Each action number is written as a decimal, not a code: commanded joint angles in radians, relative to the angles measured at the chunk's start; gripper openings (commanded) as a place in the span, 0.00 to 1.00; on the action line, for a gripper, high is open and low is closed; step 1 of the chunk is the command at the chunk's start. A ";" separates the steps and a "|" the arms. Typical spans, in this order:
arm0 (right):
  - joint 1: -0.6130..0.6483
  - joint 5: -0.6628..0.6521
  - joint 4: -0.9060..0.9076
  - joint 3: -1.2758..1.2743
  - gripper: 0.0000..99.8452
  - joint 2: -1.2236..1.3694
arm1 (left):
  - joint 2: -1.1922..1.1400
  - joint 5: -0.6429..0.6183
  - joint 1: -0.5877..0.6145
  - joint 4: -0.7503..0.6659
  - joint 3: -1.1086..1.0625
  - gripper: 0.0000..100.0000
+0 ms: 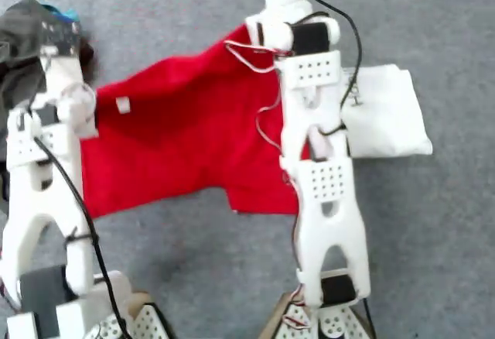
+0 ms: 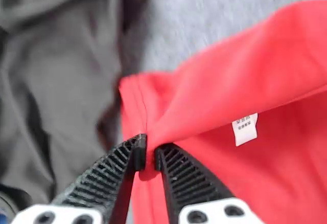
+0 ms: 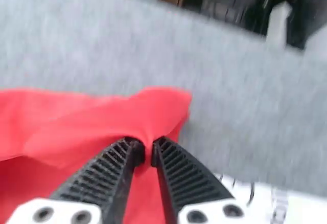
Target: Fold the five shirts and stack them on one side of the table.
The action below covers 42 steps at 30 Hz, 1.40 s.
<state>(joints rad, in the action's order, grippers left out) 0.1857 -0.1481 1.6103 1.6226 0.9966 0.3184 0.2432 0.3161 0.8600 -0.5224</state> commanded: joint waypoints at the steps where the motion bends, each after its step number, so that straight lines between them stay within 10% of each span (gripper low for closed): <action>1: 0.000 0.011 0.163 0.035 0.01 -0.090 | 0.157 0.080 -0.045 0.005 -0.194 0.03; 10: -0.023 -0.009 0.160 -0.397 0.01 -0.364 | 0.479 0.143 0.008 0.003 -0.552 0.03; 27: -0.061 -0.101 0.014 -1.615 0.01 -0.995 | 0.491 0.144 0.090 0.008 -0.587 0.03; 42: -0.143 -0.129 -0.123 -2.078 0.01 -1.244 | 0.502 0.206 0.073 0.034 -0.636 0.03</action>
<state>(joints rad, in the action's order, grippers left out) 0.0997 -0.2693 1.5167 -0.4427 -0.2079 0.8002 0.4104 0.3989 0.8677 -1.1623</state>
